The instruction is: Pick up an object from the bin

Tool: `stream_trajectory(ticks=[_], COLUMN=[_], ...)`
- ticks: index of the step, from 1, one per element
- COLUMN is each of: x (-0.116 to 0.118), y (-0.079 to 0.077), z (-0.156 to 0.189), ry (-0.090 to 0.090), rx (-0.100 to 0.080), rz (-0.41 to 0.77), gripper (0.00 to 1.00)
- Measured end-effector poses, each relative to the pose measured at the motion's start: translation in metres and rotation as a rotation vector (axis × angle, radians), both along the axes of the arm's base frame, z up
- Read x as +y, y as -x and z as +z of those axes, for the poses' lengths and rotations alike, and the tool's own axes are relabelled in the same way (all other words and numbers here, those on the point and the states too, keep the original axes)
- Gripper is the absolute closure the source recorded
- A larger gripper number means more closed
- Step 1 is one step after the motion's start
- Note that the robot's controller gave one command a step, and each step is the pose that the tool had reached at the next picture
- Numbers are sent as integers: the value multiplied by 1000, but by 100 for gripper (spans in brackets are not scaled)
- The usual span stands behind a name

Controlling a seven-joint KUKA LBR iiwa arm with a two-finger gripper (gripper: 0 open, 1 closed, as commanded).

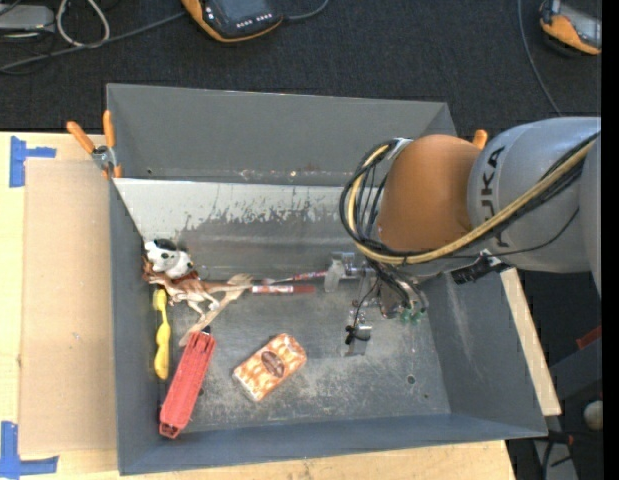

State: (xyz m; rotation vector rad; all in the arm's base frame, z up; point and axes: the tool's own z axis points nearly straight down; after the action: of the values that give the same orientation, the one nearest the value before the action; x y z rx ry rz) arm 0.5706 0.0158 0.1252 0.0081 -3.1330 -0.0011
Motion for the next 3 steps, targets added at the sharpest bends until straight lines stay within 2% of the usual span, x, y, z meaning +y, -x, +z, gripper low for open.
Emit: stream_trajectory(ticks=[1, 2, 3], x=[0, 13, 6], y=[-2, -2, -7], z=[5, -7, -7], ry=[0, 3, -2], rx=[-7, -15, -11], rz=[0, 8, 243], gripper=[0, 0, 0])
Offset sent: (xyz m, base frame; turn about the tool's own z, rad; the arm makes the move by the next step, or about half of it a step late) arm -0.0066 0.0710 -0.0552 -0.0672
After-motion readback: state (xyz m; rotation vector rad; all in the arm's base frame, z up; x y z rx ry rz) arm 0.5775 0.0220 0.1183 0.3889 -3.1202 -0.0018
